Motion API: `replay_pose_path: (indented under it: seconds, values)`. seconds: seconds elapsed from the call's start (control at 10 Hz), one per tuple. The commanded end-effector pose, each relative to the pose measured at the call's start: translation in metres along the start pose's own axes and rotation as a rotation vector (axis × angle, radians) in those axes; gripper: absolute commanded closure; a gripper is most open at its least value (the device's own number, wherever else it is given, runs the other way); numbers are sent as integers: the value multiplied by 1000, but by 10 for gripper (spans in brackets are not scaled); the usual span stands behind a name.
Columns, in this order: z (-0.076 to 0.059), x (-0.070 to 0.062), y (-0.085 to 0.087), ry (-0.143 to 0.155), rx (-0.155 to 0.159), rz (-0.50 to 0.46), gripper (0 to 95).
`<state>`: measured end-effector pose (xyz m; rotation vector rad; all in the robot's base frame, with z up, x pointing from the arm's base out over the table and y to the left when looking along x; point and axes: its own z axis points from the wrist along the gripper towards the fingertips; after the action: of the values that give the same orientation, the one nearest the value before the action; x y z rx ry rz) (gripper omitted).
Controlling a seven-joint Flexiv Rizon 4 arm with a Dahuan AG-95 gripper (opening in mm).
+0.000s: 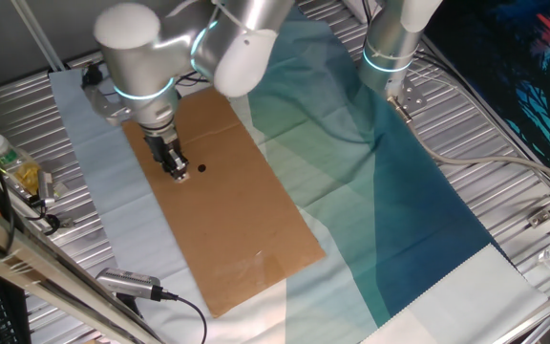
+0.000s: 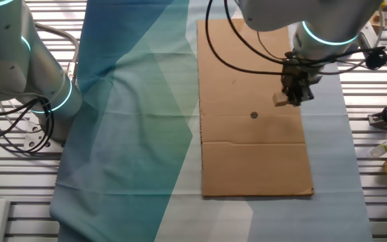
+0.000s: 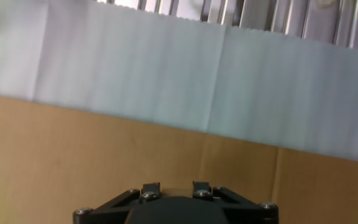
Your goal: Grab the block and place it at the designated location
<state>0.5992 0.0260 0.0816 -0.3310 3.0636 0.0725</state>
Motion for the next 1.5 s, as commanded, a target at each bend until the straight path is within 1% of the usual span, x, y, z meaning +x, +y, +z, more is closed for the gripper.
replay_pose_path:
  seconds: [0.1,0.2,0.4,0.6,0.8,1.1,1.5]
  values:
    - [-2,10,-2,0,2,-3,950]
    - [-2,18,-3,-2,-1,-6,950]
    - [-1,24,-3,-5,-1,-6,950]
    - [5,33,-5,-16,-6,-11,950]
    - [9,40,-7,-22,-8,-20,950]
    - [13,45,-10,-26,-13,-23,950]
    - [14,46,-10,-29,-19,-20,950]
